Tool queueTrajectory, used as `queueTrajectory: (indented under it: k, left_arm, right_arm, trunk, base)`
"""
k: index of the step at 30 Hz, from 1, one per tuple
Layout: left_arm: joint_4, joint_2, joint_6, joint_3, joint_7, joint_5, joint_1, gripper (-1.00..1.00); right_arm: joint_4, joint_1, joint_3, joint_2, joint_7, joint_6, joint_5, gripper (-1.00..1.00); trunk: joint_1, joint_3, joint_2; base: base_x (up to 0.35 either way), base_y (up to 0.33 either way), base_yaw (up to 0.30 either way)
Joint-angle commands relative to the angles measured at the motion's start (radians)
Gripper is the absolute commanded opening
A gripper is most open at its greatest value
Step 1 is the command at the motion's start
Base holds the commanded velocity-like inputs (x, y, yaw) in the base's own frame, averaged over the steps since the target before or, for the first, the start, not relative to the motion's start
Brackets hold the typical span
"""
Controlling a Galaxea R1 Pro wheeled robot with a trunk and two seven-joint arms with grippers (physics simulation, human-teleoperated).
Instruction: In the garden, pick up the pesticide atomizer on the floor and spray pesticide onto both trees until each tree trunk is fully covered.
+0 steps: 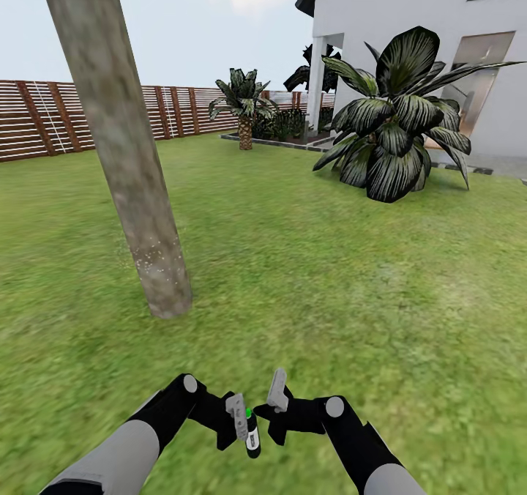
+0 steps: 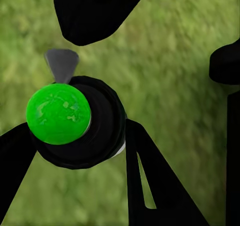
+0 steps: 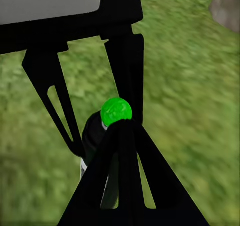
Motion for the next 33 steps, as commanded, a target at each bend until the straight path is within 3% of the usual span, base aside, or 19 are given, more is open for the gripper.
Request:
queueTrajectory:
  k: [1, 15, 21, 23, 30, 33]
  left_arm:
    - [-0.001, -0.001, -0.010, 0.001, -0.002, -0.008, 0.000, -1.00]
    - [-0.001, -0.010, -0.010, 0.001, -0.002, -0.008, -0.002, -1.00]
    - [0.011, 0.004, -0.010, -0.002, 0.001, -0.012, -0.002, -1.00]
    - [0.015, 0.030, -0.010, -0.003, 0.005, -0.019, 0.001, -1.00]
    - [0.016, 0.178, -0.011, -0.011, 0.006, -0.023, 0.027, -1.00]
    - [0.016, 0.265, -0.011, -0.011, 0.008, -0.022, 0.061, -1.00]
  right_arm:
    - [-0.001, 0.000, -0.001, 0.000, 0.001, -0.006, 0.009, -1.00]
    - [0.000, 0.000, -0.001, -0.001, 0.001, -0.006, 0.010, -1.00]
    - [0.000, 0.000, -0.001, -0.001, 0.001, -0.006, 0.010, -1.00]
    - [0.000, 0.000, -0.001, -0.001, 0.001, -0.006, 0.010, -1.00]
    - [0.001, 0.000, -0.002, -0.003, 0.001, -0.006, 0.010, -1.00]
    - [0.004, 0.000, -0.003, -0.008, -0.003, -0.007, 0.012, -1.00]
  trunk:
    - [0.000, -0.001, 0.000]
    - [0.000, -0.001, 0.000]
    - [0.000, -0.001, 0.000]
    - [0.000, -0.001, 0.000]
    - [0.000, -0.001, 0.000]
    - [0.000, -0.001, 0.000]
  base:
    - [0.000, 0.000, 0.000]
    - [0.000, 0.000, 0.000]
    - [0.000, 0.000, 0.000]
    - [0.000, 0.000, 0.000]
    - [0.000, 0.000, 0.000]
    - [0.000, 0.000, 0.000]
